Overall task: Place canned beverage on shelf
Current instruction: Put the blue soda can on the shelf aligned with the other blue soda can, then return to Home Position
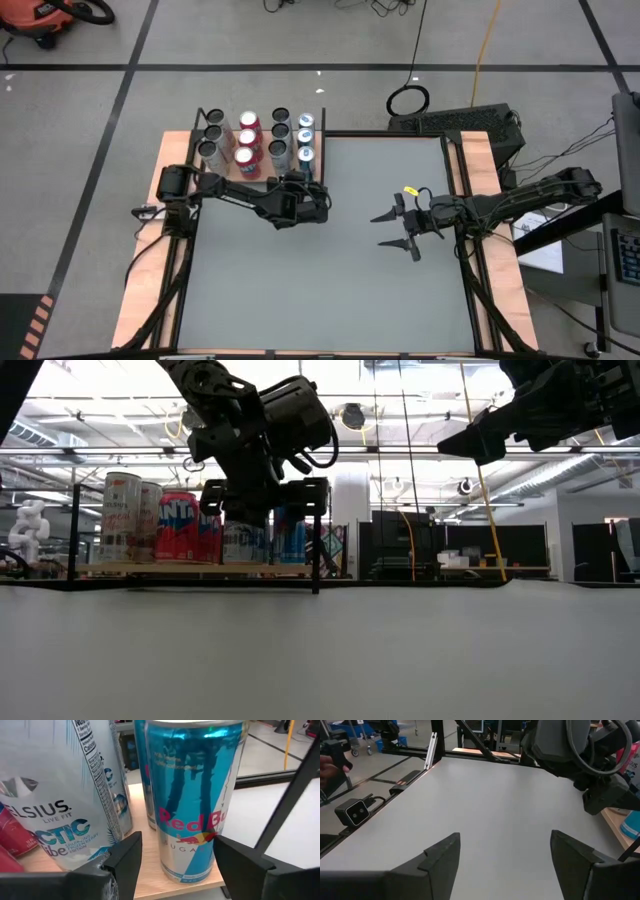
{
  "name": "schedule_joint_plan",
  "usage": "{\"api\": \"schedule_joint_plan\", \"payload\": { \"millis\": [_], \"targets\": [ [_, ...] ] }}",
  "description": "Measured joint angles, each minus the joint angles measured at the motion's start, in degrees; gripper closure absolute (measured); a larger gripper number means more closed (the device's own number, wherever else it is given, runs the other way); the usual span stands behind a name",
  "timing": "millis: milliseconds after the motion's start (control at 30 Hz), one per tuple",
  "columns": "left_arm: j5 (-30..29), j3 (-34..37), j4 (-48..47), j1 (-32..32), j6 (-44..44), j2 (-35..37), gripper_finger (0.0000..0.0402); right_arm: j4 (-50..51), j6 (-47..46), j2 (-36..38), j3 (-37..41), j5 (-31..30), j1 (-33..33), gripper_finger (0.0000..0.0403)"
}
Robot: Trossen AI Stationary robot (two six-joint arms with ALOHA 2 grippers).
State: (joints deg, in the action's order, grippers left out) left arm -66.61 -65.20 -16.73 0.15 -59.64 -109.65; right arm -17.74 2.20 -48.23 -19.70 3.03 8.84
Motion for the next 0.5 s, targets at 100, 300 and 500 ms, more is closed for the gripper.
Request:
{"api": "schedule_joint_plan", "payload": {
  "millis": [100, 300, 500],
  "targets": [
    [0.13, 0.01, 0.0, 0.47, 0.0, 0.0, 0.016, 0.0, -0.02, 0.0, 0.0, 0.0, 0.0, 0.0161],
    [0.15, 0.01, 0.0, 0.52, 0.02, 0.02, 0.016, 0.0, -0.2, 0.0, 0.0, 0.0, 0.0, 0.0161],
    [0.56, 0.01, -0.07, -0.62, 0.31, 0.2, 0.016, 0.07, -0.22, 0.0, 0.0, 0.0, 0.0, 0.0161]
  ]
}}
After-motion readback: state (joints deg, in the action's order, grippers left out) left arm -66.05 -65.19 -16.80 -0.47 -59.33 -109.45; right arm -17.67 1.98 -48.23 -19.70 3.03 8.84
